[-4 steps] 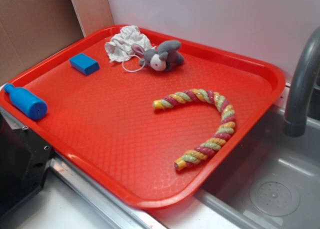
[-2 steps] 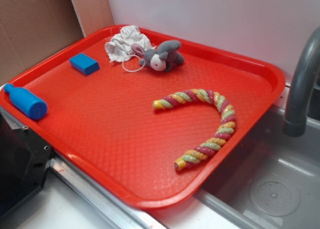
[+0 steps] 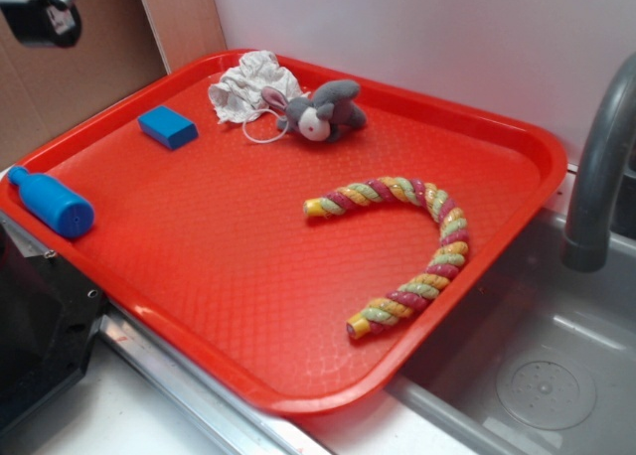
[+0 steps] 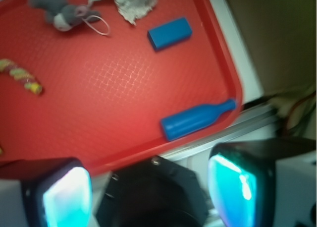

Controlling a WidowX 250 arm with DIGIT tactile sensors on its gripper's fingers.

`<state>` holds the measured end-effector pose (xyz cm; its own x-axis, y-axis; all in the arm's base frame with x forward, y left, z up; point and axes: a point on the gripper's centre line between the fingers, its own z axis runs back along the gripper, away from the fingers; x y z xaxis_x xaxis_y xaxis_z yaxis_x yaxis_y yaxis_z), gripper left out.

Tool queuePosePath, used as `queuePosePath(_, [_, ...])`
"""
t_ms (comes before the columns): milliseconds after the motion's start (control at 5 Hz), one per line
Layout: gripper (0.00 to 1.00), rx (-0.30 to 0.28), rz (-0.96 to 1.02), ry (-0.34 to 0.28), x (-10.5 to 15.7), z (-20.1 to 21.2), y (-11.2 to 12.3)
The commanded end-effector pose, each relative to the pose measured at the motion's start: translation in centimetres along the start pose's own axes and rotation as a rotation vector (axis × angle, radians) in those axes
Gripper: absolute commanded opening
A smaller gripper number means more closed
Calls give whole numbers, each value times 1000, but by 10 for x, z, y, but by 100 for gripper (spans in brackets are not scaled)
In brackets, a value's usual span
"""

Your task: Grab the blue bottle.

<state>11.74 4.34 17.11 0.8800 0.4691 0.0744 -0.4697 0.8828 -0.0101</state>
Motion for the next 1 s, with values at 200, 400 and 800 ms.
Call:
queuePosePath(200, [100, -108, 509, -37, -11, -95, 35])
queuePosePath(400, [100, -110, 537, 3, -8, -109, 46])
queuePosePath(800, [100, -110, 537, 3, -8, -109, 46])
